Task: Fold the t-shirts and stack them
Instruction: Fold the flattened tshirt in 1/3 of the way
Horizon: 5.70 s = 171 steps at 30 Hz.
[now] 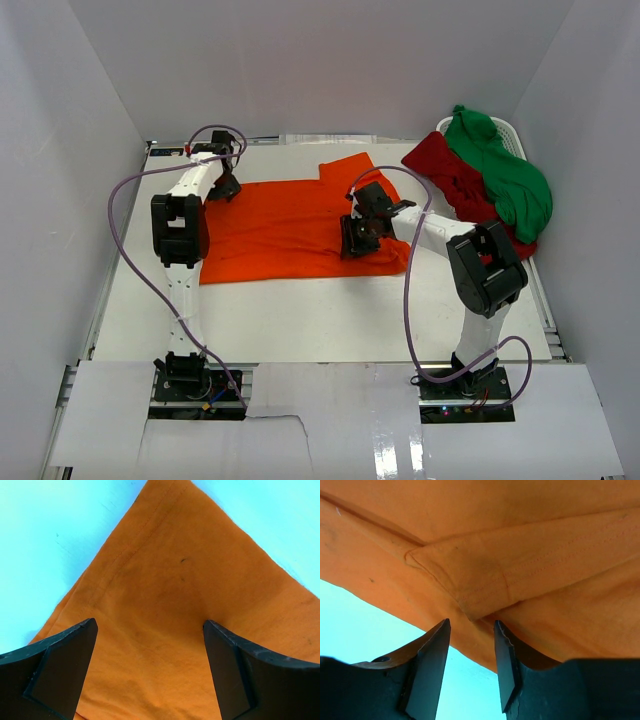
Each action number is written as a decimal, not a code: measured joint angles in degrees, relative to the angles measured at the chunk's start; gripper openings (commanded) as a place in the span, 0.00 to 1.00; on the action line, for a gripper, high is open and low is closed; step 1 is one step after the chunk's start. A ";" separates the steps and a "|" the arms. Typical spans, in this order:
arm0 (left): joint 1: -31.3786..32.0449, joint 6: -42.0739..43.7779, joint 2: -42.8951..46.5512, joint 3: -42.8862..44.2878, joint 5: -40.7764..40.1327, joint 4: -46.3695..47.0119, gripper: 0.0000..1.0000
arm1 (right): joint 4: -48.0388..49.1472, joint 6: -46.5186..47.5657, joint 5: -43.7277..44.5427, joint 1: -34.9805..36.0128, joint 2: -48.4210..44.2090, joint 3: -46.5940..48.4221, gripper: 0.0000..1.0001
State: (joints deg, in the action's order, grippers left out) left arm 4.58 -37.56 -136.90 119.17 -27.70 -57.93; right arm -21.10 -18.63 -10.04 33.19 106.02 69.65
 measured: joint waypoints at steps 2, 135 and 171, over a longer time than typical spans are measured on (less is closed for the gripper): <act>0.17 0.07 0.13 -0.24 0.00 0.15 0.98 | 0.44 -0.04 -0.04 0.00 0.11 0.13 0.46; 13.27 -8.41 39.28 -58.86 5.40 9.81 0.98 | 0.04 7.87 17.73 -3.32 -6.21 -10.23 0.90; 23.19 -18.23 43.45 -62.34 5.33 -8.00 0.98 | -12.63 -2.03 19.39 -1.29 -19.39 -22.05 0.90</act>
State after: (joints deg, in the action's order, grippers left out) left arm 27.77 -55.79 -93.45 56.84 -22.37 -65.93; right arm -33.74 -20.67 9.34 31.90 86.63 47.59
